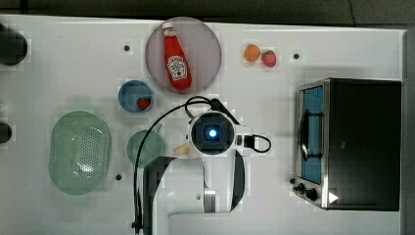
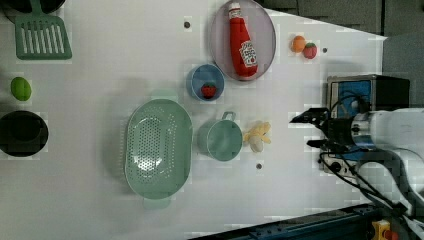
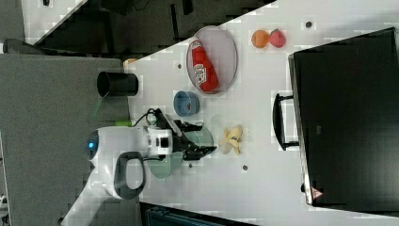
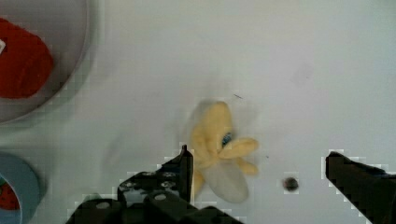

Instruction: Pick banana from table and place on oven.

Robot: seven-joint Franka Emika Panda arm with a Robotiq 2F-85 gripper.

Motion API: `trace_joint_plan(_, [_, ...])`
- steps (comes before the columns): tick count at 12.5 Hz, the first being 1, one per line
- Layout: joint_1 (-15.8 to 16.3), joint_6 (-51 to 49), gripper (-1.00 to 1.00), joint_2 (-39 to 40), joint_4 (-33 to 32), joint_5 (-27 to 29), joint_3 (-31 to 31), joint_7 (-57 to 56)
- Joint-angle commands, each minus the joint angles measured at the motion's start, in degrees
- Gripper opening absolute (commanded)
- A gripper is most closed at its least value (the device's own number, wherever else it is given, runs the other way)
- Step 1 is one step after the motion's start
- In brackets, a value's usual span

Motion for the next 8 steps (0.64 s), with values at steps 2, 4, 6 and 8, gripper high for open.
trace_joint_plan(2, [0.01, 8.77, 1.00, 6.31, -2.01, -0.17, 1.07, 2.27])
trace_joint_plan(4, [0.13, 12.31, 1.00, 10.72, -2.05, -0.15, 1.88, 2.28])
trace_joint_plan(6, [0.31, 15.51, 1.00, 14.46, -2.10, -0.15, 2.69, 2.33])
trace_joint_plan(8, [0.32, 17.77, 1.00, 17.34, -2.16, -0.15, 3.33, 2.33])
